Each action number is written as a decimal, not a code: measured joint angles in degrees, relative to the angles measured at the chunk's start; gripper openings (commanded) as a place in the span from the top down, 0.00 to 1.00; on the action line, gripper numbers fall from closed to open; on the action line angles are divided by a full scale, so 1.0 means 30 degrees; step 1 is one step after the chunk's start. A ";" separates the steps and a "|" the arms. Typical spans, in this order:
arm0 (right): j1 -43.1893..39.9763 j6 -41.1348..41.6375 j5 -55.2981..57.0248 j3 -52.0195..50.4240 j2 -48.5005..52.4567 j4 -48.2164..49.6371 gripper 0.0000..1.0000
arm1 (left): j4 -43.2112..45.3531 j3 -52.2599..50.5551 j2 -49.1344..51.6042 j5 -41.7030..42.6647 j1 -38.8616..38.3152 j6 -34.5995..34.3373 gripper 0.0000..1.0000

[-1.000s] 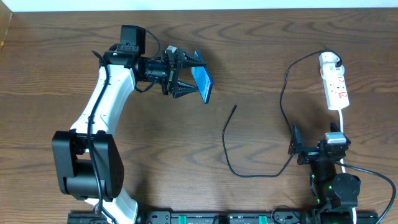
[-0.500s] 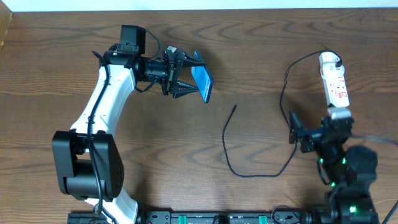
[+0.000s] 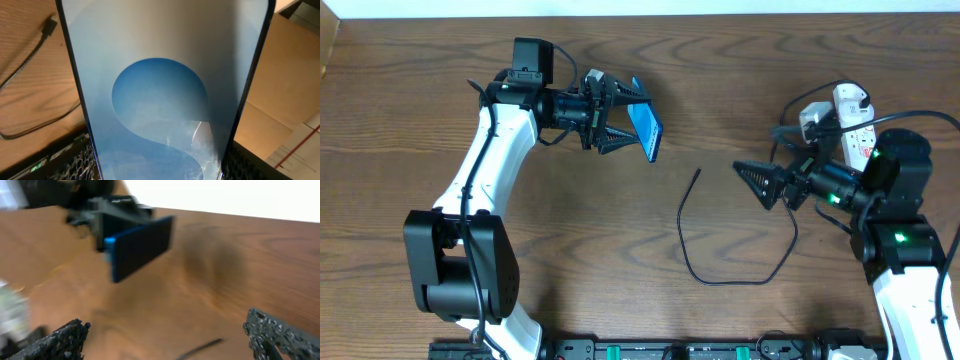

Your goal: Plug charger to phone and switch on socket

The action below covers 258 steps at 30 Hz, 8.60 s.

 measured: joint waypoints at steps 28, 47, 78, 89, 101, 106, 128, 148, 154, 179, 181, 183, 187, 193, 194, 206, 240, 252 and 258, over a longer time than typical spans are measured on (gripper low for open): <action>0.0073 0.6040 0.0685 0.0000 0.1042 0.0525 0.01 | 0.2878 0.0000 0.0000 -0.4291 -0.1377 -0.2441 0.93; 0.2127 0.6674 0.3286 0.0000 0.2186 0.0648 0.01 | 0.3796 0.0000 0.0000 -0.7868 -0.3752 -0.4218 0.93; 0.4357 0.6484 0.7082 0.0000 0.4182 0.1056 0.16 | 0.5523 0.0000 0.0000 -0.9479 -0.7672 -0.9872 0.93; 0.4357 0.6302 0.7577 0.0000 0.4182 0.0991 0.46 | 0.5515 0.0000 0.0000 -0.9581 -0.7934 -1.0877 0.93; 0.4357 0.6309 0.7635 0.0000 0.4182 0.0991 0.56 | 0.5515 0.0000 0.0000 -0.9624 -0.8269 -1.1009 0.93; 0.4357 0.6295 0.7643 0.0000 0.4182 0.0991 0.64 | 0.5523 0.0000 0.0000 -0.9624 -0.8269 -1.1009 0.93; 0.4277 0.6492 0.8495 -0.0022 0.4269 0.0699 0.99 | 0.5719 0.0029 -0.0058 -0.9806 -0.8823 -1.1060 0.93; 0.3271 0.9034 0.9668 -0.0175 0.4401 0.0408 0.99 | 0.7876 0.0335 -0.0182 -0.5224 -0.6047 -1.0943 0.11; 0.2033 1.5074 0.9333 -0.0175 0.4401 0.0415 0.99 | 0.7949 0.0335 -0.0182 -0.4750 -0.6033 -1.0928 0.11; 0.1727 3.1561 0.5632 -0.0175 0.4401 0.5581 0.99 | 0.8859 0.0335 -0.0182 -0.8262 -0.6033 -1.2065 0.11; 0.1734 3.2268 0.5100 -0.0175 0.4401 0.6244 0.99 | 0.8881 0.0335 -0.0182 -0.8539 -0.6033 -1.2364 0.11; 0.1756 3.2764 0.4736 -0.0175 0.4401 0.6492 0.99 | 0.8881 0.0335 -0.0182 -0.8728 -0.6033 -1.2888 0.11; 0.2025 3.4009 0.4320 -0.0175 0.4401 0.6550 0.99 | 0.8947 0.0335 -0.0182 -0.8918 -0.6033 -1.3908 0.11; 0.2878 3.5780 0.4204 -0.0175 0.4401 0.6892 0.99 | 0.8954 0.0335 -0.0182 -0.9406 -0.6062 -1.4469 0.12; 0.3038 3.5984 0.4233 -0.0175 0.4401 0.7133 0.99 | 0.8954 0.0335 -0.0182 -0.9413 -0.6076 -1.4498 0.14; 0.3628 3.6516 0.5355 -0.0175 0.4401 0.7264 0.99 | 0.8954 0.0335 -0.0182 -1.0142 -0.6805 -1.4644 0.24; 0.4051 3.5722 0.6273 -0.0175 0.4401 0.7271 0.99 | 0.8947 0.0335 -0.0182 -1.1570 -0.7446 -1.4287 0.73; 0.4051 3.7339 0.6433 -0.0160 0.4401 0.7322 0.98 | 0.9107 0.0299 -0.0189 -1.1686 -0.7453 -1.3551 0.93; 0.4080 3.7135 0.6404 -0.0168 0.4401 0.7344 0.42 | 0.9005 0.0299 -0.0189 -1.1715 -0.7453 -1.3559 0.93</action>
